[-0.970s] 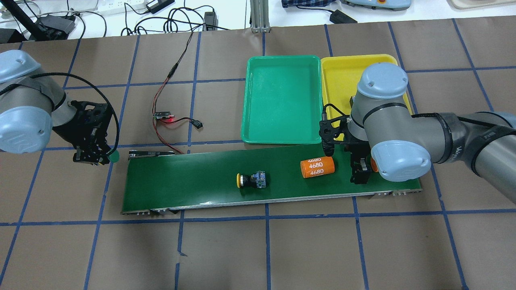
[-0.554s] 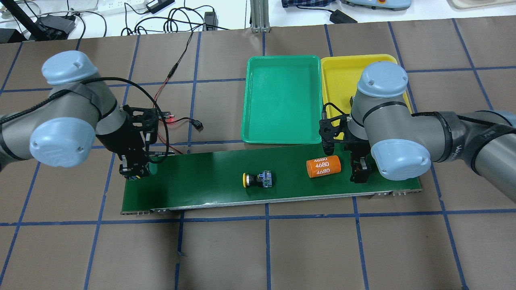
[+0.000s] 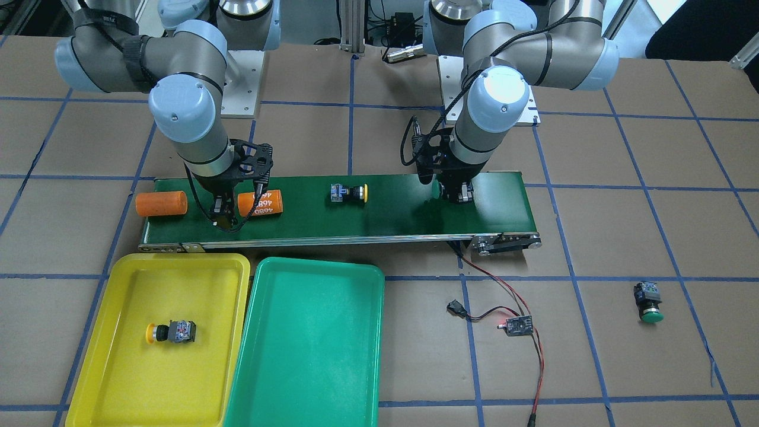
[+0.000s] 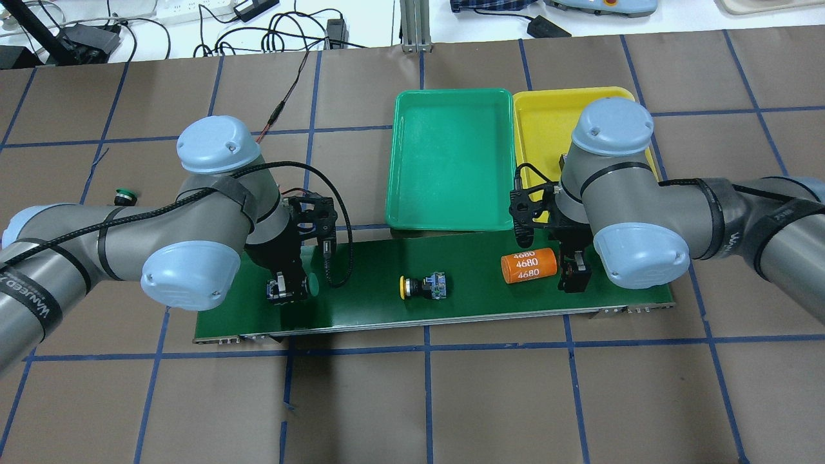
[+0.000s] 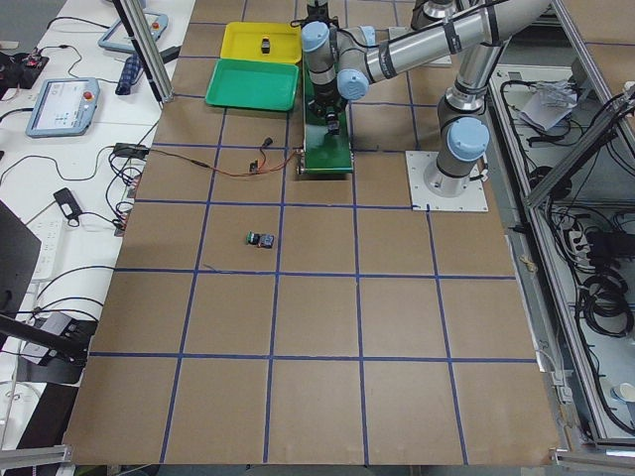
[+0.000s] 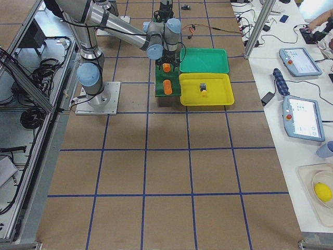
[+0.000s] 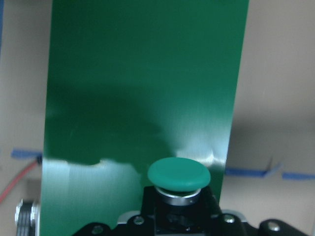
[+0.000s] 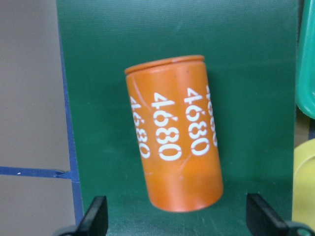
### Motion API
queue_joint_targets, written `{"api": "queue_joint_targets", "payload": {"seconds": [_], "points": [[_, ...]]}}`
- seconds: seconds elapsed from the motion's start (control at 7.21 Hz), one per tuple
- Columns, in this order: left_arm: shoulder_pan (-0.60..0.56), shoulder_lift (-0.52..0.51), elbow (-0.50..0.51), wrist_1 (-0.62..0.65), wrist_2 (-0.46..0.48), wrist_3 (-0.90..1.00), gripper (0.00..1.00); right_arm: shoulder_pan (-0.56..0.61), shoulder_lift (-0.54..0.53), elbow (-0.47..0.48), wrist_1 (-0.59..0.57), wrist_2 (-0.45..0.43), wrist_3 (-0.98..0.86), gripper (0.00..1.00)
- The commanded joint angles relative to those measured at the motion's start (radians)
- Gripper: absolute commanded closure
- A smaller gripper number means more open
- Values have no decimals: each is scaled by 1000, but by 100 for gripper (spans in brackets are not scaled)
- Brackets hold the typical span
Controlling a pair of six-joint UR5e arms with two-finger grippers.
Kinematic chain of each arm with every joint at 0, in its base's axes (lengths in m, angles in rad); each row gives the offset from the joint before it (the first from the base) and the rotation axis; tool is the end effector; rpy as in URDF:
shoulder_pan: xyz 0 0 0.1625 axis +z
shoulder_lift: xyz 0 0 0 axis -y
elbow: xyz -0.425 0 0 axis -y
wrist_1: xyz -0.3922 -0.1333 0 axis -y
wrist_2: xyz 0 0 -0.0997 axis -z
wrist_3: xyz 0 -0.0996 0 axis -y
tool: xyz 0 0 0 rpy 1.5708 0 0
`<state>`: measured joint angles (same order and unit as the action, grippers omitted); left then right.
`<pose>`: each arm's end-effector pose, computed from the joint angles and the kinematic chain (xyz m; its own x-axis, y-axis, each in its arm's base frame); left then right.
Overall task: Sort buttons by color to trays
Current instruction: 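Place the green button on the belt with the left gripper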
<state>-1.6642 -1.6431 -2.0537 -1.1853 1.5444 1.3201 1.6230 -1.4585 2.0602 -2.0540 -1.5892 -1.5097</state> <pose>-0.1769 -0.4308 0.2647 -0.1580 0.9727 0.1701 0.9874 0.1574 0.0167 0.1552 -0.4507 0.2521 -0.0092 -0.9931 -0.1169 -0.9997 0.0063 0.0255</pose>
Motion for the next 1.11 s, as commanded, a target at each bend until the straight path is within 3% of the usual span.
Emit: {"api": "queue_joint_targets", "payload": {"seconds": [0.0, 0.28, 0.69, 0.97], "points": [[-2, -3, 4, 26, 5, -6, 0, 0, 3, 0, -2, 2, 0, 0], [143, 22, 13, 16, 3, -1, 0, 0, 3, 0, -2, 0, 0, 0], [467, -12, 39, 56, -10, 5, 0, 0, 3, 1, 0, 0, 2, 0], [556, -67, 61, 230, -10, 1, 0, 0, -6, 9, 3, 0, 0, 0]]}}
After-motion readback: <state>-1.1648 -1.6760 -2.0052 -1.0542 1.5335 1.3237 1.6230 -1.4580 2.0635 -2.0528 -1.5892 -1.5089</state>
